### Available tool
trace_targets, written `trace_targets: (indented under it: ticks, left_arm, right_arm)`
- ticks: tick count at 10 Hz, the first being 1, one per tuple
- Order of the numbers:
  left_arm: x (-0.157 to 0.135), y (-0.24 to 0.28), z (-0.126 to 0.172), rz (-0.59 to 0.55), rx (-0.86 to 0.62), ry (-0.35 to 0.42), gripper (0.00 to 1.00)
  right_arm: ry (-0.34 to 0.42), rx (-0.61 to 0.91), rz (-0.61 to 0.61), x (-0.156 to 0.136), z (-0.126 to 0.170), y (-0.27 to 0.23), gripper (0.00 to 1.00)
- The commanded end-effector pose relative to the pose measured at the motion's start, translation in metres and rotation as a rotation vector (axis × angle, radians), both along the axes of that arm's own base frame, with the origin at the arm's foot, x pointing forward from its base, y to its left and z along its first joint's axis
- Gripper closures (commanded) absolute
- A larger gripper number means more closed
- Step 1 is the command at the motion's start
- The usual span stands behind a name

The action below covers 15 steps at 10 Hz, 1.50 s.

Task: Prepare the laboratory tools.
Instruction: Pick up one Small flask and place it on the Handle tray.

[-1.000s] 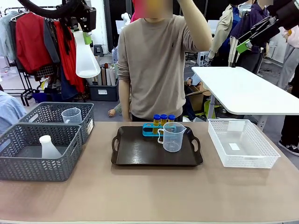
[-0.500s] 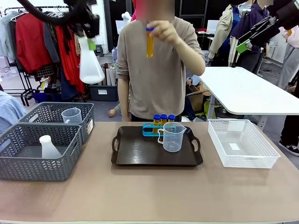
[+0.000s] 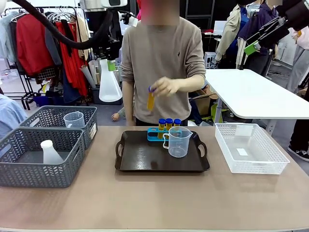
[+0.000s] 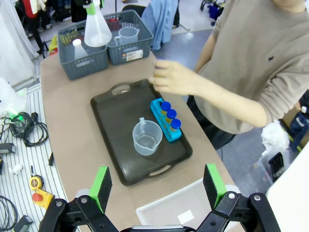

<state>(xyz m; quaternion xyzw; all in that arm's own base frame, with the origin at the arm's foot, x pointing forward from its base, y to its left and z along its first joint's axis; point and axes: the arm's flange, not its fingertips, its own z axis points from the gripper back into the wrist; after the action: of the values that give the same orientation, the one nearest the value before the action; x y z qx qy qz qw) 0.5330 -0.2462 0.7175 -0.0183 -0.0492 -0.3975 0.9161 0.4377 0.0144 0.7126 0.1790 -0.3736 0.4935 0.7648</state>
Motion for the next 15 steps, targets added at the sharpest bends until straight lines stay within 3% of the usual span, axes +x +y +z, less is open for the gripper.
trace_targets:
  ticks: [1,9,15]
  left_arm:
    - [-0.008,0.014,0.015,0.003,-0.017,0.007,1.0]
    - [-0.011,0.027,0.027,0.07,-0.026,-0.045,1.0]
    - [-0.009,0.021,0.022,0.033,-0.008,-0.024,1.0]
  right_arm:
    - [-0.005,0.008,0.007,0.0,0.002,0.0,0.0]
    - [-0.005,0.008,0.007,0.0,0.002,0.0,0.0]
    - [-0.005,0.008,0.007,0.0,0.002,0.0,0.0]
